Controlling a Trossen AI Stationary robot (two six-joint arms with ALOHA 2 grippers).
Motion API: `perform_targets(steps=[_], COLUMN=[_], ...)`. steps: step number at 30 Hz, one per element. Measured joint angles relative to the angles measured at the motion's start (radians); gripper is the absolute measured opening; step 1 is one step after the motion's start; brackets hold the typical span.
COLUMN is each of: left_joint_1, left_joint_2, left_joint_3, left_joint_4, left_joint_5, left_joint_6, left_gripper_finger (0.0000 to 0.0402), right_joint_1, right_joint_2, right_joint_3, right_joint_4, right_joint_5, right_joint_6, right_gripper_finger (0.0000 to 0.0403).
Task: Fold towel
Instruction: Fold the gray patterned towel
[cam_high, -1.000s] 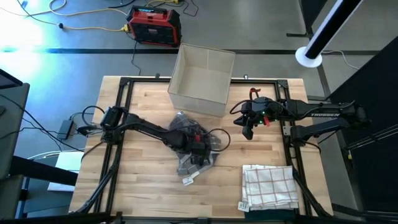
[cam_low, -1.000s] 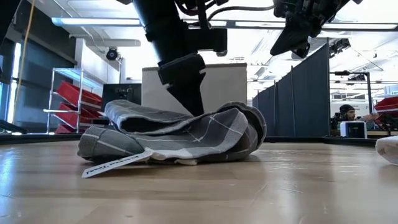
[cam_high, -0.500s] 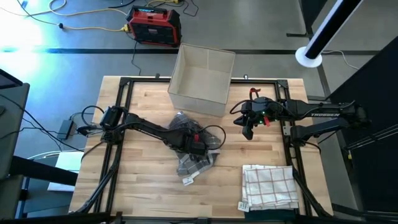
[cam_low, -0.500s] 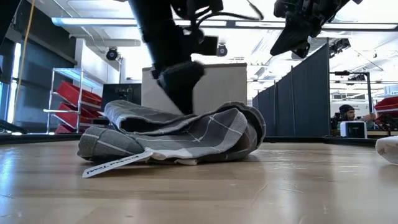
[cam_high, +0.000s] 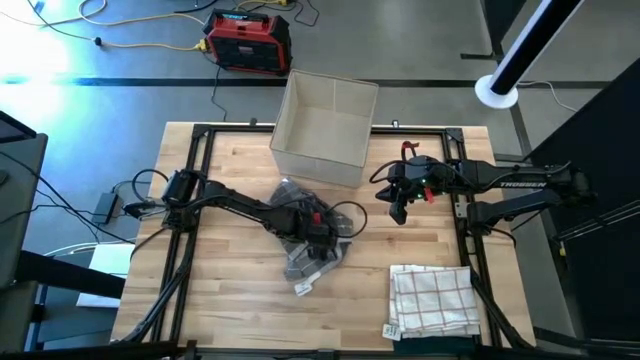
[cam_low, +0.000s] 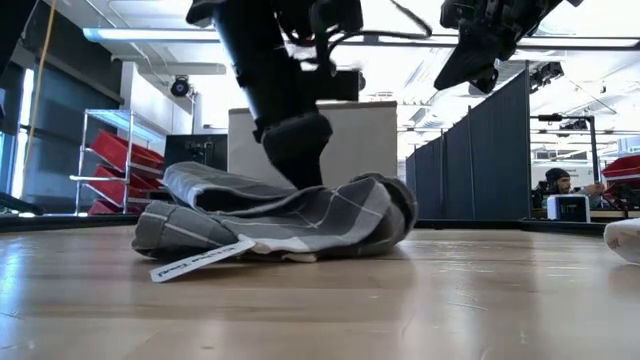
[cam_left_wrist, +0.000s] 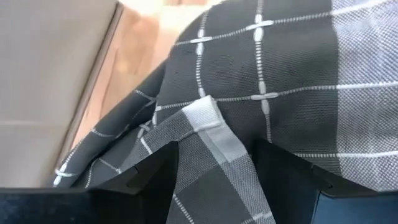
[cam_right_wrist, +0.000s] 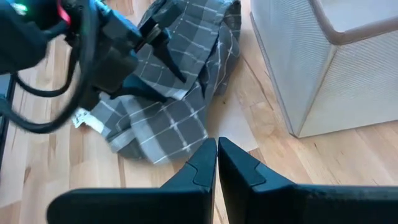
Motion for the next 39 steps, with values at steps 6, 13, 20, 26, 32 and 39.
perform_targets(steps=[6,13,20,26,32,39], left_joint_1=[-0.003,0.016,0.048,0.06,0.051,0.041], left_joint_2=[-0.005,-0.009,-0.009,-0.009,-0.012,-0.073], left_joint_3=[0.023,0.013,0.0,0.016,0.127,0.251], left_joint_4=[-0.004,-0.019,-0.013,-0.034,-0.177,-0.285], left_joint_5=[-0.02,0.0,0.001,0.027,0.029,0.144], left_joint_6=[-0.008,-0.061,-0.086,-0.063,0.006,0.11], left_gripper_finger=[0.02,0.0136,0.0007,0.0002,0.0,0.0], right_joint_1=[0.0,0.0,0.0,0.0,0.0,0.0], right_joint_2=[0.0,0.0,0.0,0.0,0.0,0.0], right_joint_3=[0.0,0.0,0.0,0.0,0.0,0.0], right_joint_4=[-0.007,-0.007,-0.007,-0.007,-0.007,-0.007], right_joint_5=[0.0,0.027,0.027,0.027,0.027,0.027], right_joint_6=[-0.022,-0.041,-0.041,-0.038,-0.038,-0.041], right_gripper_finger=[0.0002,0.0002,0.0002,0.0002,0.0002,0.0002])
